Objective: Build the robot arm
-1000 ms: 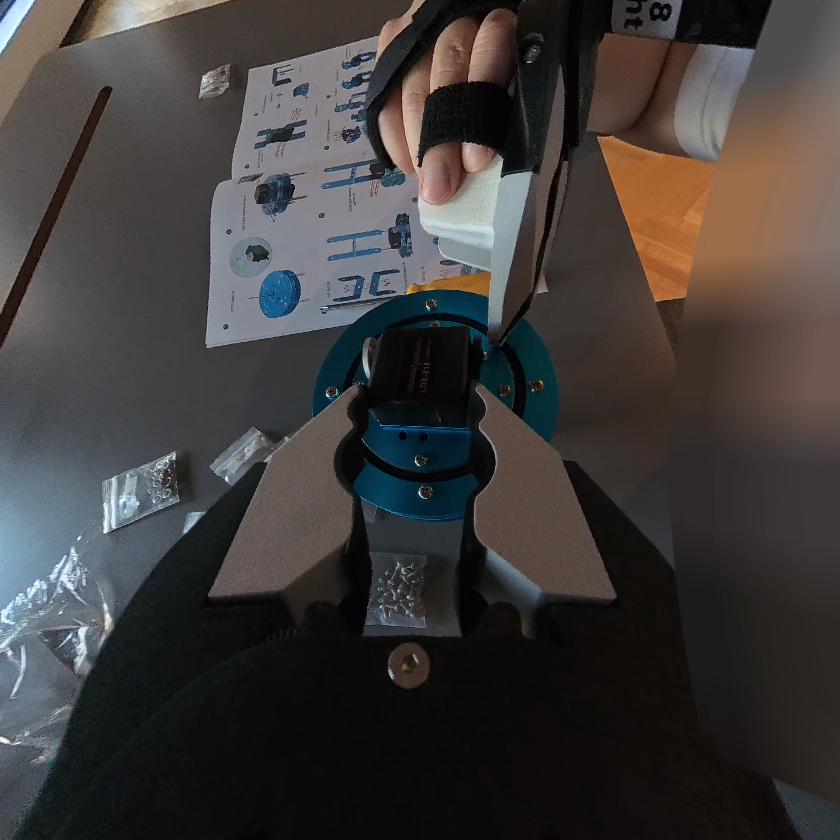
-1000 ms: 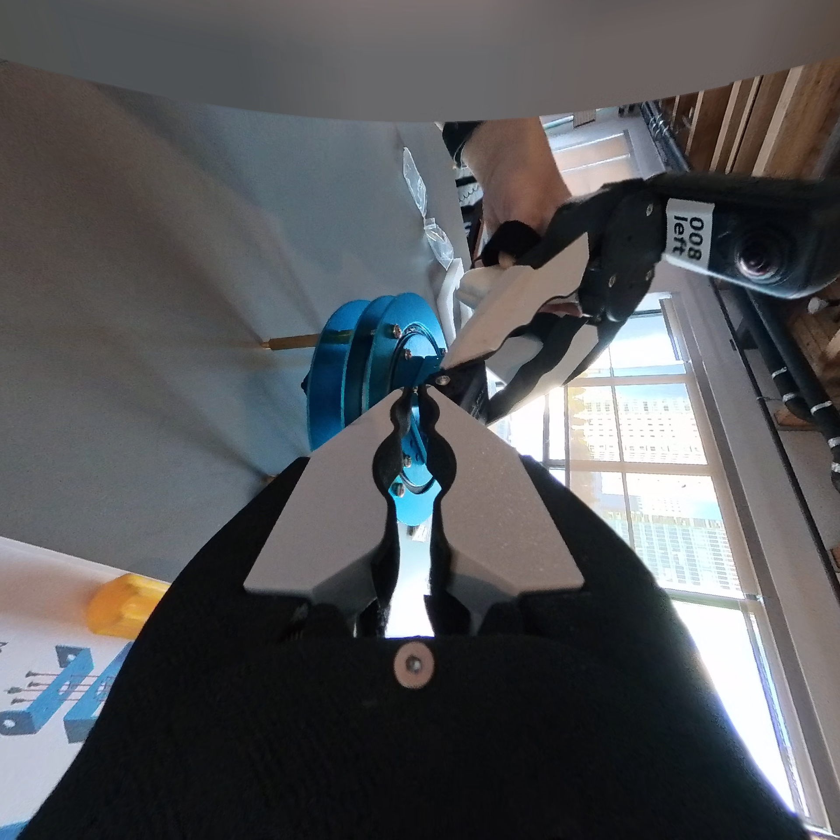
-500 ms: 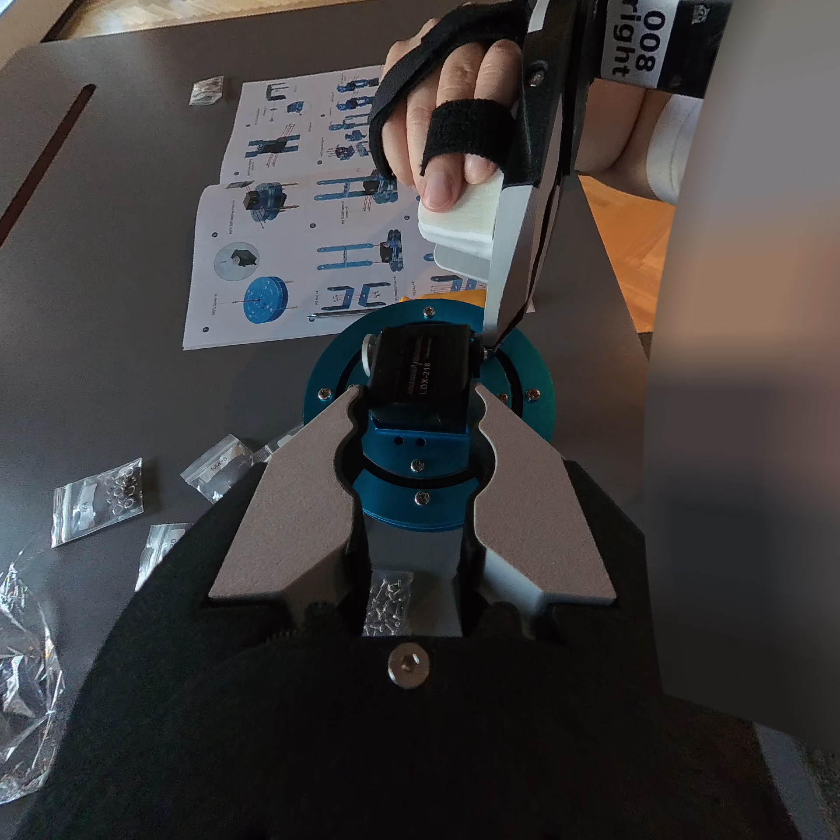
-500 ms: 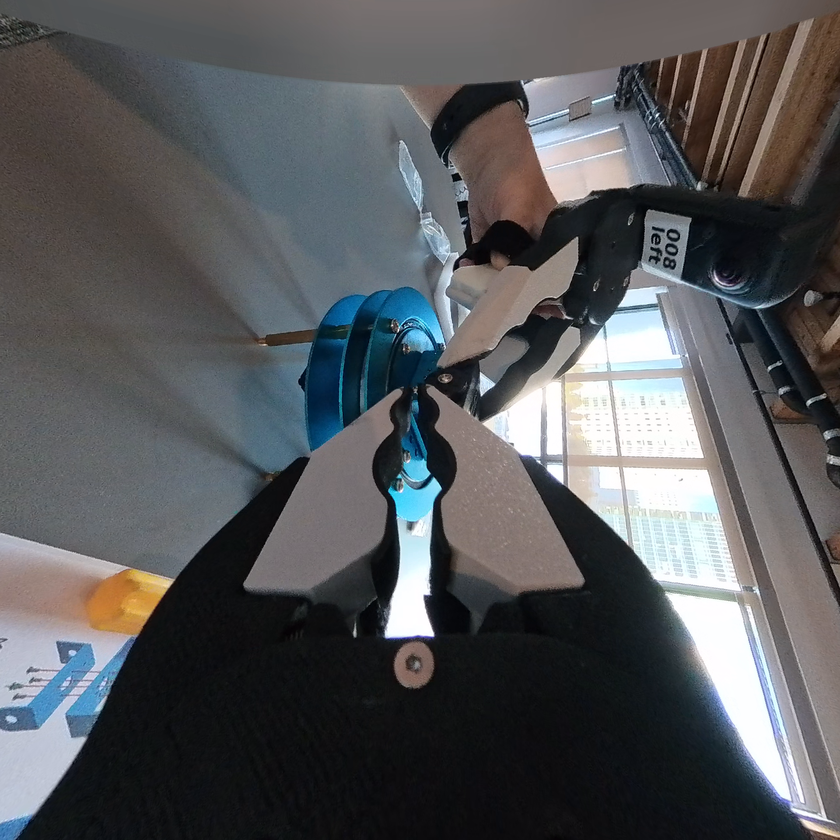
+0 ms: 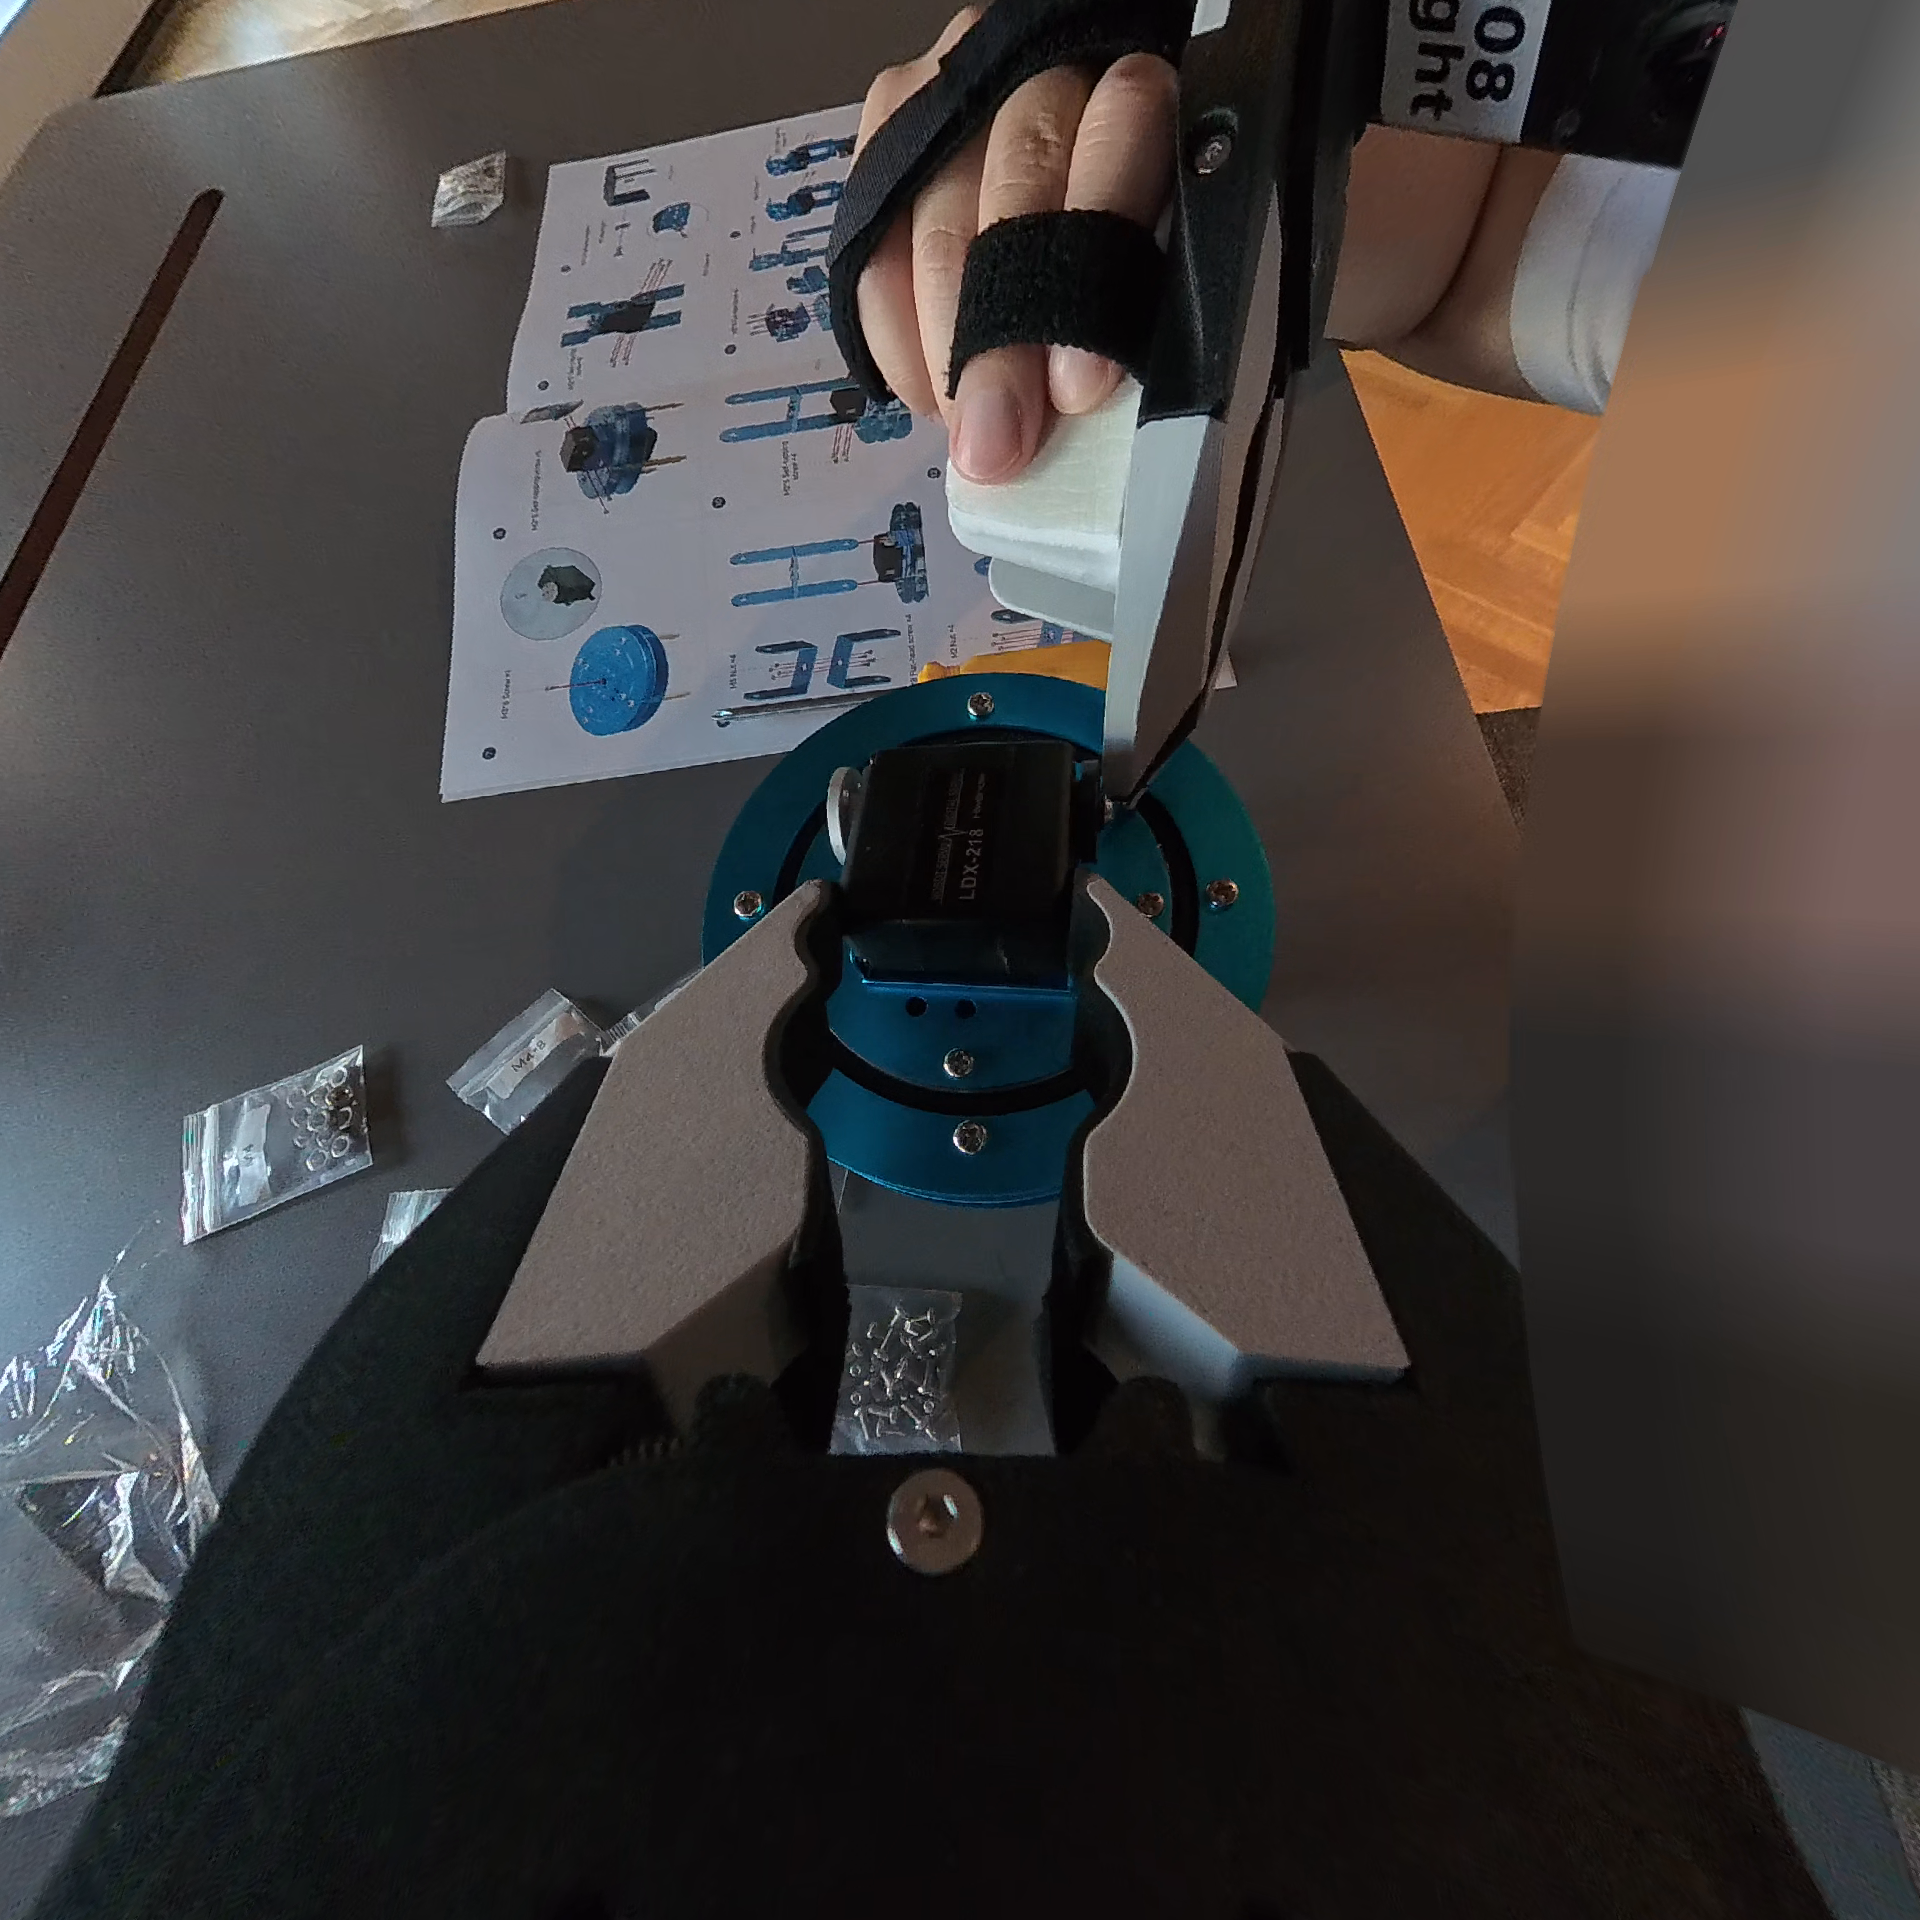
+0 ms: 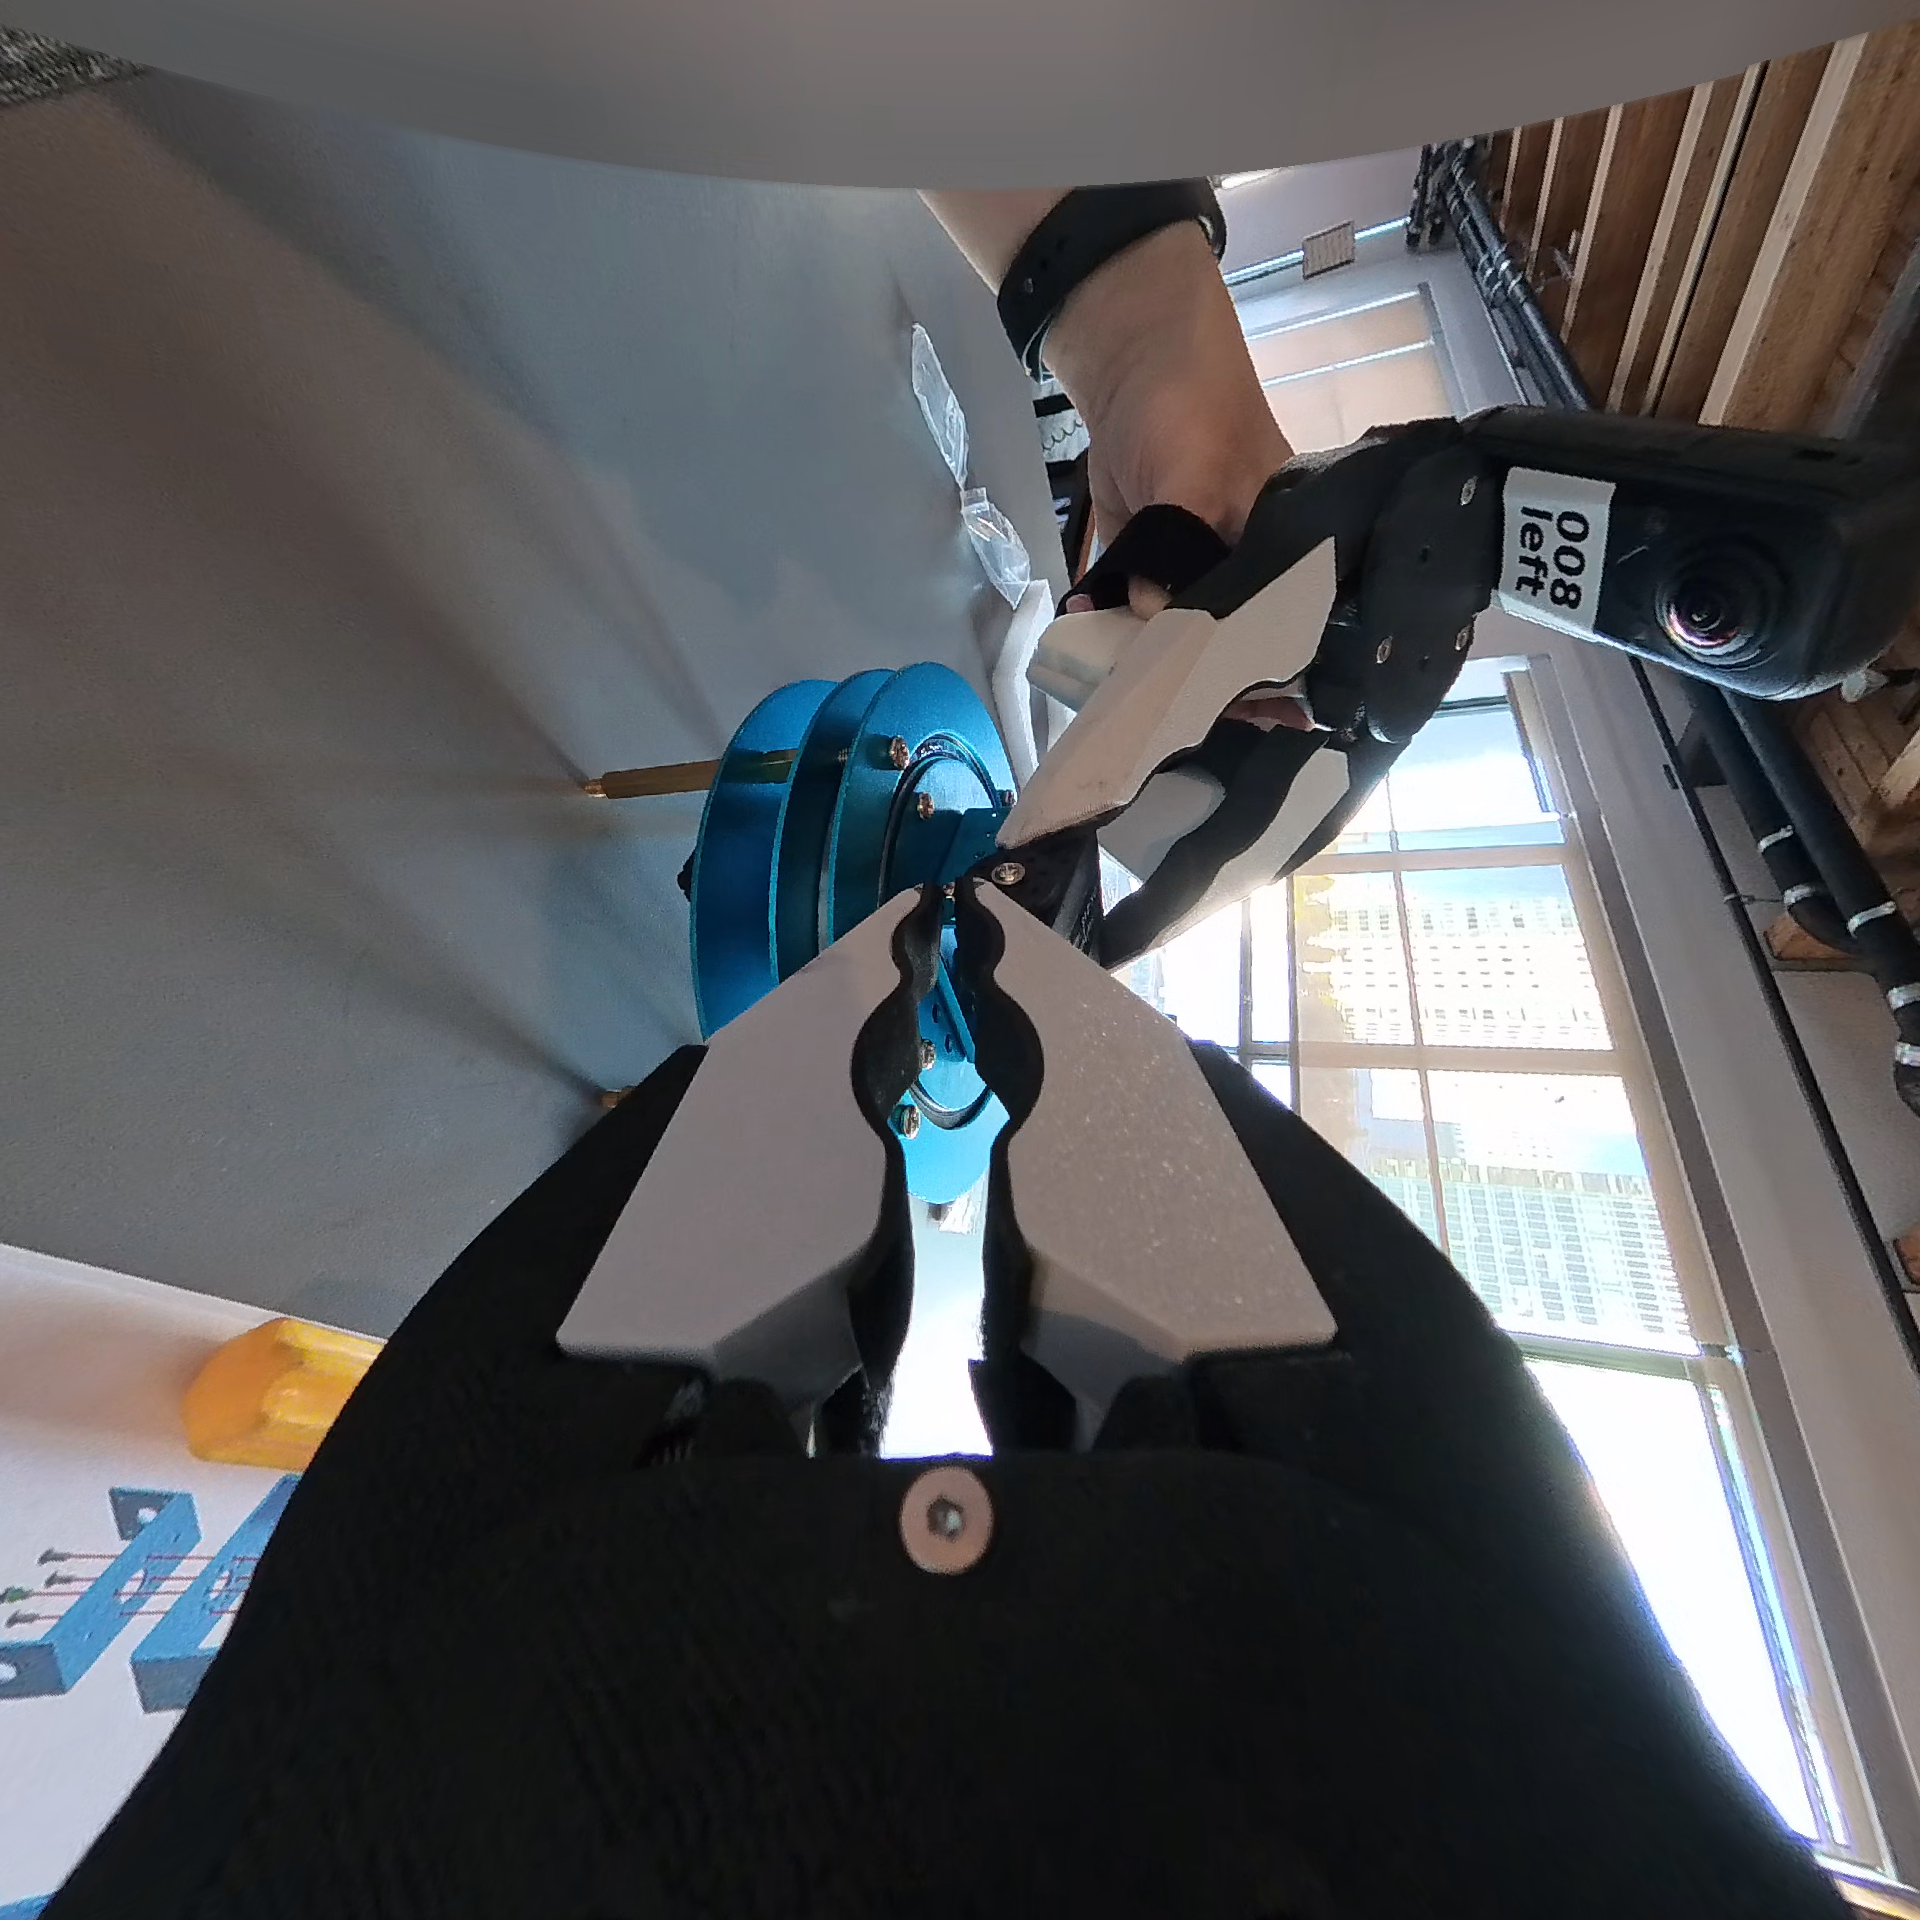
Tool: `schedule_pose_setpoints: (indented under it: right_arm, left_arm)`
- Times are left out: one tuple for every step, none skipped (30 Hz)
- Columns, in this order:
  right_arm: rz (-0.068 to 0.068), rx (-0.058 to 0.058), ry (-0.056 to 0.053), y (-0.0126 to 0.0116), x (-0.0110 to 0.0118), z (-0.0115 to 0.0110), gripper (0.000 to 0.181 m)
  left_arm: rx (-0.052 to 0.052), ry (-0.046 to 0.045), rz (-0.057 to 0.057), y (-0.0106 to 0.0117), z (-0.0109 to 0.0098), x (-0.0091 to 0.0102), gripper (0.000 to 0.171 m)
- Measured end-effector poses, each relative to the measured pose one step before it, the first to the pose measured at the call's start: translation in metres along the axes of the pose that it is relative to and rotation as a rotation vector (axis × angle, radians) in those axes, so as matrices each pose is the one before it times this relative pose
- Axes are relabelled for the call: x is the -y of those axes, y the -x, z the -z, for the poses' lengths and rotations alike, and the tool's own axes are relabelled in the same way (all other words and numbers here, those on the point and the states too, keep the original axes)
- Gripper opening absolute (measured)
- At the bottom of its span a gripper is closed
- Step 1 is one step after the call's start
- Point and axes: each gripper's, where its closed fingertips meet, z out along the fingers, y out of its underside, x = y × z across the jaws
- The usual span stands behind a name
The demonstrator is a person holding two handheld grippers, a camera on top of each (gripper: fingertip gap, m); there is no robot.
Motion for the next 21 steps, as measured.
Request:
schedule_pose_setpoints:
  right_arm:
    - [-0.0041, 0.0027, -0.0012, 0.00004, 0.00002, -0.00027, 0.000]
    - [-0.0022, 0.0030, -0.0009, 0.00016, -0.00005, -0.00021, 0.000]
    - [-0.0009, 0.0031, -0.0003, 0.00023, -0.00003, -0.00013, 0.000]
    - [0.0013, 0.0026, -0.0004, 0.00022, -0.00005, -0.00010, 0.000]
    - [0.0037, 0.0004, 0.0006, 0.00007, -0.00015, -0.00005, 0.000]
    - [0.0086, -0.0022, 0.0014, 0.00010, 0.00015, 0.00001, 0.000]
    - [0.0120, -0.0010, 0.0022, 0.00026, 0.00011, 0.00008, 0.000]
    - [0.0067, 0.0008, 0.0023, 0.00024, 0.00000, 0.00012, 0.000]
    - [-0.0026, 0.0007, 0.0012, 0.00017, -0.00006, 0.00000, 0.000]
    - [-0.0039, -0.0040, 0.0018, -0.00022, -0.00028, 0.00000, 0.000]
    - [0.0034, -0.0100, -0.0040, -0.00031, 0.00058, 0.00022, 0.000]
    - [-0.0058, -0.0039, 0.0010, 0.00026, -0.00030, 0.00007, 0.000]
    - [-0.0209, 0.0003, -0.0008, 0.00014, -0.00005, 0.00011, 0.000]
    - [-0.0212, 0.0040, -0.0165, 0.00048, 0.00202, 0.00070, 0.000]
    - [-0.0114, -0.0033, -0.0190, -0.00012, 0.00210, 0.00053, 0.000]
    - [0.0004, -0.0023, -0.0053, 0.00034, 0.00000, -0.00027, 0.000]
    - [0.0110, -0.0090, 0.0091, -0.00031, -0.00181, -0.00070, 0.000]
    - [0.0199, -0.0156, 0.0022, -0.00069, -0.00062, -0.00029, 0.000]
    - [0.0031, -0.0092, -0.0059, -0.00023, 0.00046, -0.00010, 0.000]
    - [-0.0238, 0.0000, -0.0079, 0.00016, 0.00054, -0.00011, 0.000]
    - [-0.0278, -0.0060, -0.0118, -0.00100, 0.00093, 0.00047, 0.000]
  left_arm:
    - [-0.0008, -0.00165, 0.0002, 0.00004, -0.00007, 0.00006, 0.042]
    - [-0.0003, -0.00072, -0.0009, -0.00004, 0.00001, -0.00005, 0.042]
    - [-0.0005, -0.00309, -0.0009, 0.00006, 0.00005, 0.00011, 0.042]
    - [-0.0027, -0.00580, 0.0012, -0.00003, -0.00003, 0.00001, 0.042]
    - [-0.0037, -0.00583, 0.0020, 0.00000, -0.00004, -0.00001, 0.042]
    - [-0.0044, -0.00572, 0.0039, 0.00003, -0.00001, -0.00018, 0.042]
    - [-0.0043, -0.00529, 0.0036, -0.00001, -0.00007, -0.00005, 0.042]
    - [-0.0027, -0.00418, 0.0032, 0.00001, 0.00003, -0.00018, 0.042]
    - [-0.0010, -0.00289, 0.0009, -0.00005, -0.00002, 0.00003, 0.042]
    - [0.0004, -0.00172, -0.0001, -0.00004, 0.00005, 0.00002, 0.042]
    - [0.0004, -0.00071, 0.0010, 0.00000, -0.00008, -0.00012, 0.042]
    - [0.0003, -0.00093, 0.0013, -0.00010, 0.00000, -0.00002, 0.042]
    - [0.0003, -0.00218, -0.0009, 0.00003, -0.00001, -0.00013, 0.042]
    - [-0.0007, -0.00315, -0.0008, -0.00007, 0.00005, 0.00003, 0.042]
    - [-0.0017, -0.00342, 0.0020, 0.00003, -0.00004, -0.00005, 0.042]
    - [-0.0016, -0.00416, 0.0015, 0.00004, 0.00008, 0.00007, 0.042]
    - [-0.0008, -0.00294, -0.0001, -0.00005, -0.00002, -0.00006, 0.042]
    - [-0.0004, -0.00230, 0.0005, 0.00002, -0.00004, 0.00000, 0.042]
    - [-0.0006, -0.00441, 0.0013, -0.00005, -0.00003, -0.00004, 0.042]
    - [-0.0005, -0.00480, 0.0005, -0.00003, 0.00007, -0.00005, 0.042]
    - [0.0002, -0.00326, 0.0022, -0.00006, -0.00004, -0.00001, 0.042]
